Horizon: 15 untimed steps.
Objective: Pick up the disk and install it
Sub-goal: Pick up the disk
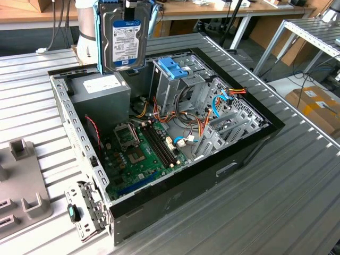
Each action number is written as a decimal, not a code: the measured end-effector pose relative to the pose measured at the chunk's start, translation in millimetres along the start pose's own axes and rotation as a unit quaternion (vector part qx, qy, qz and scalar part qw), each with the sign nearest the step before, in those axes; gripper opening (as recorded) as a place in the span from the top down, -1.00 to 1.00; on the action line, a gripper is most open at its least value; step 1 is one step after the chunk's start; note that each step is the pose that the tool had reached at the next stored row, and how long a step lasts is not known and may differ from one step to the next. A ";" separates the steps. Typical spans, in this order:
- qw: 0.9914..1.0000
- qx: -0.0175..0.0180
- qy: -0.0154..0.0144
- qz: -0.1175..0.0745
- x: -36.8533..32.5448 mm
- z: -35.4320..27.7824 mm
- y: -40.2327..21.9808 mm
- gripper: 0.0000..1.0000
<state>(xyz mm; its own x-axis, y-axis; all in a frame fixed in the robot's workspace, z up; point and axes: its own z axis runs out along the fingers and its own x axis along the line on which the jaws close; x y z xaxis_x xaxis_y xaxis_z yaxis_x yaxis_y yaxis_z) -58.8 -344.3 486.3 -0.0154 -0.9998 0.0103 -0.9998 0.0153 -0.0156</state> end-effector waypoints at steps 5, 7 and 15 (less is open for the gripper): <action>1.000 0.000 0.000 0.000 -0.5 0.1 -4.3 0.30; 1.000 0.000 0.000 0.000 -0.7 0.2 -6.0 0.30; 1.000 0.000 0.000 0.000 -1.4 0.3 -10.7 0.30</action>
<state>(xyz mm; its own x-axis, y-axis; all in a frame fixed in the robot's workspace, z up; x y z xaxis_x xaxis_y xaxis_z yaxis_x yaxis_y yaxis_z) -48.1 -343.0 486.1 -0.0154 -0.9998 0.0103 -0.9998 0.0153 -0.0156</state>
